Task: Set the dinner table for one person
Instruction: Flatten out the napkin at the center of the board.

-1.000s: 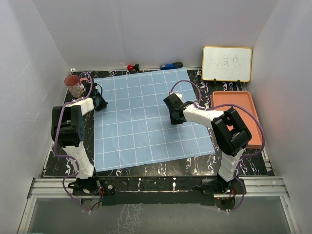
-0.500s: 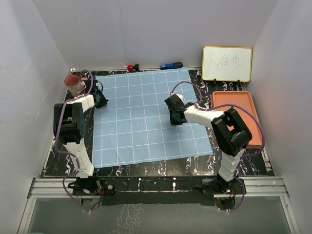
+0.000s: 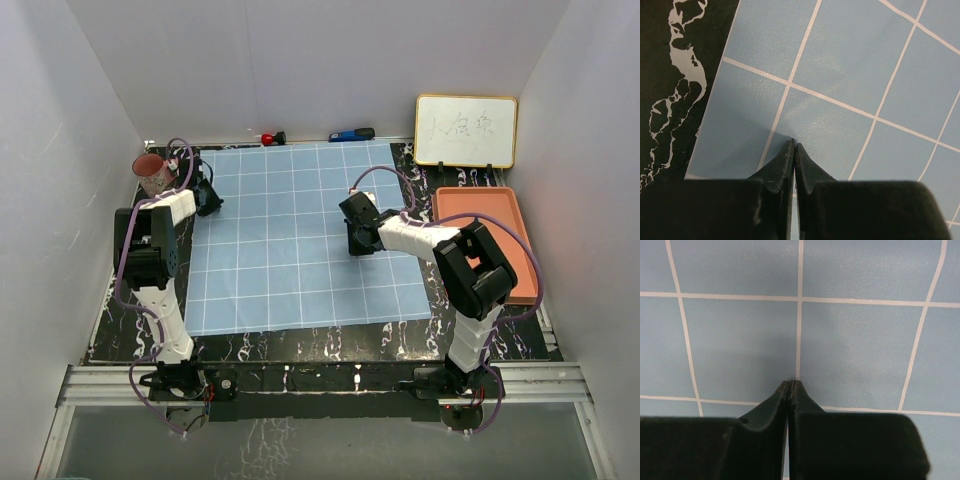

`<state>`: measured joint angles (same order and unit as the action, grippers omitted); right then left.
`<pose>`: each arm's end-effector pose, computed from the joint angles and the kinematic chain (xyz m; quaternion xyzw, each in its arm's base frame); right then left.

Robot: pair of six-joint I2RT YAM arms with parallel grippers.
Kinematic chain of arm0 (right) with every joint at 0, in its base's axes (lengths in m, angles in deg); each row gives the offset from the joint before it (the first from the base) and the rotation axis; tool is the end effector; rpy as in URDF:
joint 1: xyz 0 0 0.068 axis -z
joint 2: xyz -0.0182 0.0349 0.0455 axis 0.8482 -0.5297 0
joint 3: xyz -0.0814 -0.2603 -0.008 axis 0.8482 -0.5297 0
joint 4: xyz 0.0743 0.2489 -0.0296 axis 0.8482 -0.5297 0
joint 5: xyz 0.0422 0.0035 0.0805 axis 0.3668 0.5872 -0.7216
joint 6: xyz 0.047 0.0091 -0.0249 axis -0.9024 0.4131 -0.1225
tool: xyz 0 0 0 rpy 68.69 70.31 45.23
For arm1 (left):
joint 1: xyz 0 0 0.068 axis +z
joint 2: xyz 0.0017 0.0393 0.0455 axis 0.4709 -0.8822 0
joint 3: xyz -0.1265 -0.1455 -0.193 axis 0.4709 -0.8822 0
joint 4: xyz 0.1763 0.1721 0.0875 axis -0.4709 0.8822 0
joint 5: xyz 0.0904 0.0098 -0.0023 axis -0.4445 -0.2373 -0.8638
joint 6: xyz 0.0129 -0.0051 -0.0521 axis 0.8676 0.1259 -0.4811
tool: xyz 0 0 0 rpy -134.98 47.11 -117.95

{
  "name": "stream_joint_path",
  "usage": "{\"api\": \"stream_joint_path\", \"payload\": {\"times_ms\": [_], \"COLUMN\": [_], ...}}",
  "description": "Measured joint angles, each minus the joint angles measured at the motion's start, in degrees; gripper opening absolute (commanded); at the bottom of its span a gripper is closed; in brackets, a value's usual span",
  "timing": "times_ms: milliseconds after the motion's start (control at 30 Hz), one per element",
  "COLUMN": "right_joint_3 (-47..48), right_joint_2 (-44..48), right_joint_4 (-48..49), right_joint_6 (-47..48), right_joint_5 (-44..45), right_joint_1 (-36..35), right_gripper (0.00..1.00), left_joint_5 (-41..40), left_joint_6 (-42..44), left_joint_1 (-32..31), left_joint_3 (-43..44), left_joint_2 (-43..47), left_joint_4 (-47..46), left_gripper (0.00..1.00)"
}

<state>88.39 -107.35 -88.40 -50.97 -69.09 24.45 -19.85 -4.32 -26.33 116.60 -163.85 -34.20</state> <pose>0.3094 0.1973 0.1608 -0.0422 0.9685 0.0343 0.2429 0.4437 0.0152 0.1595 -0.2426 0.8853 -0.0693 0.3906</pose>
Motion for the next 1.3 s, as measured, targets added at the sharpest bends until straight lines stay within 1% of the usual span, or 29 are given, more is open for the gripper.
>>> {"api": "stream_joint_path", "payload": {"times_ms": [233, 267, 333, 400, 433, 533, 567, 633, 733, 767, 833, 933, 967, 1033, 1100, 1200, 1300], "right_joint_3": [0.0, 0.0, 0.0, 0.1, 0.1, 0.7, 0.9, 1.0, 1.9, 2.4, 3.2, 4.1, 4.5, 5.5, 6.5, 7.6, 8.3], "right_joint_2": [-0.2, -0.2, -0.2, -0.2, -0.2, -0.5, -0.6, -0.6, -1.0, -1.4, -1.8, -2.0, -2.0, -2.0, -1.9, -1.4, -0.2], "right_joint_4": [0.6, 0.6, 0.6, 0.5, 0.5, 0.5, 0.5, 0.5, -0.2, -0.6, -1.4, -2.5, -2.8, -2.8, -2.6, -1.9, -1.2], "right_joint_6": [-0.3, -0.3, -0.5, -0.7, -1.0, -1.5, -1.5, -1.5, -1.6, -1.4, -1.2, -0.9, -0.9, -1.0, -1.0, -1.0, -1.3], "right_joint_5": [-1.4, -1.4, -1.4, -1.2, -1.2, -1.6, -1.2, -0.9, -0.7, -0.1, 1.3, 3.9, 4.7, 5.8, 6.6, 7.3, 8.9], "right_joint_1": [0.2, 0.2, 0.2, 0.2, 0.2, 0.0, -0.2, -0.6, -0.9, -1.0, -0.9, -0.8, -0.7, -0.5, -0.4, 0.0, 0.4], "right_gripper": [0.0, 0.0, 0.0, 0.18, 0.23, 0.31, 0.34, 0.37, 0.39, 0.41, 0.51, 0.62, 0.7, 0.77, 0.77, 0.72, 0.71], "left_joint_5": [-0.1, -0.2, -0.4, -0.5, -0.5, -0.4, -0.5, -0.7, -1.2, -1.5, -1.7, -2.3, -2.5, -2.7, -2.8, -2.8, -2.7], "left_joint_6": [0.3, 0.3, 0.6, 0.8, 0.8, 1.1, 1.6, 2.1, 2.7, 2.9, 3.3, 3.8, 3.9, 4.1, 4.2, 4.2, 4.2], "left_joint_1": [-0.4, -0.4, -0.5, -0.6, -0.7, -1.3, -1.6, -2.0, -2.0, -2.0, -1.9, -1.9, -1.9, -2.0, -2.0, -2.2, -2.6], "left_joint_3": [1.6, 1.6, 1.6, 1.6, 1.6, 1.6, 1.6, 1.5, 0.5, 0.1, -0.7, -2.0, -2.3, -2.7, -2.8, -2.9, -3.0], "left_joint_2": [-1.1, -1.1, -1.1, -1.1, -1.1, -0.9, -0.7, -0.3, 0.9, 1.4, 2.5, 4.4, 5.3, 7.1, 9.1, 12.1, 14.1], "left_joint_4": [0.0, 0.0, 0.1, 0.0, -0.1, -0.7, -0.7, -0.3, 1.0, 1.6, 3.1, 4.8, 5.5, 5.9, 6.3, 6.5, 6.5], "left_gripper": [0.0, 0.03, 0.12, 0.26, 0.35, 0.49, 0.51, 0.54, 0.56, 0.56, 0.57, 0.57, 0.57, 0.58, 0.58, 0.58, 0.58]}}
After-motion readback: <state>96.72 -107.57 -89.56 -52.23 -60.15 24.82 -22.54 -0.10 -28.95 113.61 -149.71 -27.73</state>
